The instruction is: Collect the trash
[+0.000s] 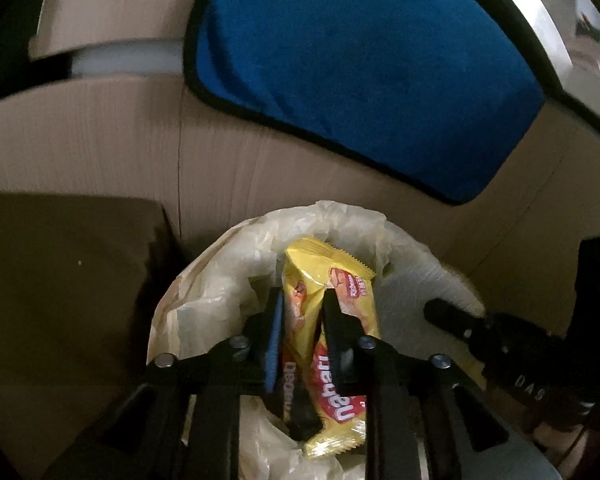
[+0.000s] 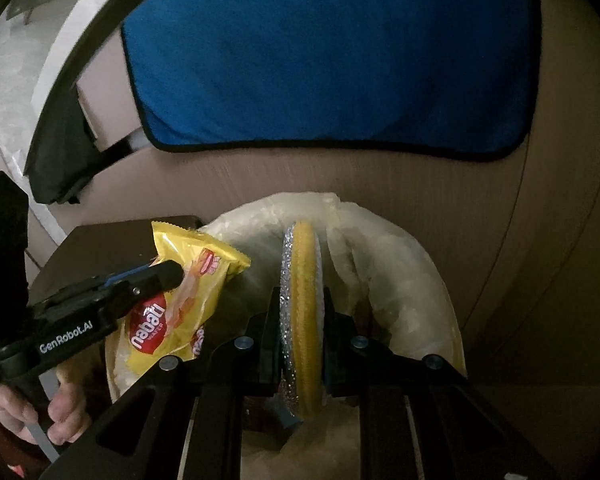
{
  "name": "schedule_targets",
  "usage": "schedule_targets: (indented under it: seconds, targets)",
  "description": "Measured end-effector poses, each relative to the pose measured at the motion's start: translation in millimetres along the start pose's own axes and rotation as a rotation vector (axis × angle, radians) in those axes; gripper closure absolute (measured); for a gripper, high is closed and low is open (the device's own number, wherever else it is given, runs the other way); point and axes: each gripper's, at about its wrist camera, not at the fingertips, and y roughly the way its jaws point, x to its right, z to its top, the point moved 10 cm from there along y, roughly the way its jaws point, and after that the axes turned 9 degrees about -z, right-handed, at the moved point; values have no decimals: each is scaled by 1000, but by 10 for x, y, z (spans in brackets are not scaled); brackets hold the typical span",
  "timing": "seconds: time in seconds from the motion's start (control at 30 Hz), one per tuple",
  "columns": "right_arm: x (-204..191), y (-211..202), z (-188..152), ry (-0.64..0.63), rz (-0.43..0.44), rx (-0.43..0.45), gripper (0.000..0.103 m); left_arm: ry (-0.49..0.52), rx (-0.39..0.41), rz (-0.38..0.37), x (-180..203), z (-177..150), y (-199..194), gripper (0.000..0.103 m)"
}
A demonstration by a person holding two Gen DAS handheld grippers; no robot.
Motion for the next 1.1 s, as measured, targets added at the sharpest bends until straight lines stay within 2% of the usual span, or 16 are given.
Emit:
schedule_targets:
  seconds: [0.03,0.1,0.13,0.27,0.37,0.43,0.5,0.57,0.67,0.77,0.83,0.97,1.1]
  targets:
    - [16,6,-9,12,-4,-5,84,-7,-2,-3,-6,-1,-8,73]
    - [33,-10,-14,28,-5,-4,71,-12,-8,-9,-12,7,-34,64]
    - [34,-18,-13,30,-9,-4,68,-14,-12,-11,-10,2,-46,62]
    - [19,-108,5,22,-31,6,65,-50,-18,-19,-39,6,-167,59]
    - [-6,-269,27,18,-48,26,65,-47,6,17,-79,-22,-376,58]
    - [-42,-371,25,15,-51,34,61,-36,26,49,-94,-67,-543,57]
    - [-98,-468,2,17,-51,30,55,-18,55,116,-109,-156,-809,57]
    - [-166,-596,-57,23,-37,22,55,1,89,182,-95,-239,-1056,57]
    - [-313,-929,-134,32,6,87,55,39,160,252,11,-400,-1558,57]
    - [-443,-1244,-247,-2,-36,142,55,80,205,312,145,-560,-1998,57]
    - [-593,-1518,-363,-40,-56,183,55,116,227,324,259,-685,-2249,57]
    - [-889,-1978,-648,-126,-111,217,55,184,221,329,440,-1009,-2661,57]
    - [-1104,-2347,-988,-127,-113,218,55,164,177,348,452,-1351,-2894,57]
